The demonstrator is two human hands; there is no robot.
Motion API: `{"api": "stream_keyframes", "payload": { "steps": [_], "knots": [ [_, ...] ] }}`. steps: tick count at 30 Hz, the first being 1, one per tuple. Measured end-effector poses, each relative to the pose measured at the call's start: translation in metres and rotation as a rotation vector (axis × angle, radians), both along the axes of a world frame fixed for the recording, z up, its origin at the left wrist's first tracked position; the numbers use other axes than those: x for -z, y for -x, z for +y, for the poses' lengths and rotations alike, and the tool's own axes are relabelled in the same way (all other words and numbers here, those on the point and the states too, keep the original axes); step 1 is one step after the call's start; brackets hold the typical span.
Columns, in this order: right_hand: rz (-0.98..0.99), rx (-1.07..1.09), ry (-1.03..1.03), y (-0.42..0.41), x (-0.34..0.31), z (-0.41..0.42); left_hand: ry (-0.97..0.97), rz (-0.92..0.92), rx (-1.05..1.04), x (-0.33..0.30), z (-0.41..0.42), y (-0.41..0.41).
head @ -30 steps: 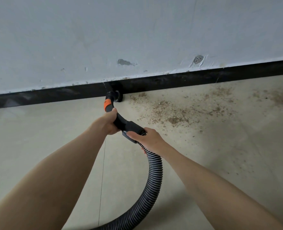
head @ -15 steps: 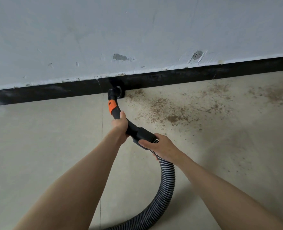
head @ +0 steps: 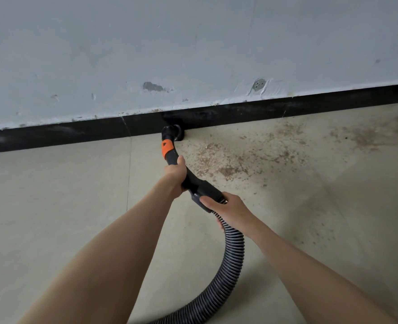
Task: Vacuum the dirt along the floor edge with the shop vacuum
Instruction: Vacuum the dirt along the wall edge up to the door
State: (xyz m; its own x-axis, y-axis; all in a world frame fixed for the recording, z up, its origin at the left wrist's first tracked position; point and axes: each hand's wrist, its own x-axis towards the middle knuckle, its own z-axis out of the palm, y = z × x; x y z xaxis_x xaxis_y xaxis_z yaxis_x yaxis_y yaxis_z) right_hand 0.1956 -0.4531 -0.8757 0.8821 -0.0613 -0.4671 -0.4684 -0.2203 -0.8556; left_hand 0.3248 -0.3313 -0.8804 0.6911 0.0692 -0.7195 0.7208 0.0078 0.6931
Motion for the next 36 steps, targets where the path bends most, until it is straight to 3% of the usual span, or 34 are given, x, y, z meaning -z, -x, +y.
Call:
{"api": "stream_keyframes", "payload": {
  "steps": [16, 36],
  "knots": [
    [0.01, 0.19, -0.049, 0.019, 0.012, -0.025, -0.096, -0.037, 0.161, 0.0, -0.054, 0.003],
    [-0.019, 0.405, 0.021, 0.024, 0.032, -0.044, -0.019, -0.085, 0.372, -0.006, -0.106, 0.0]
  ]
}}
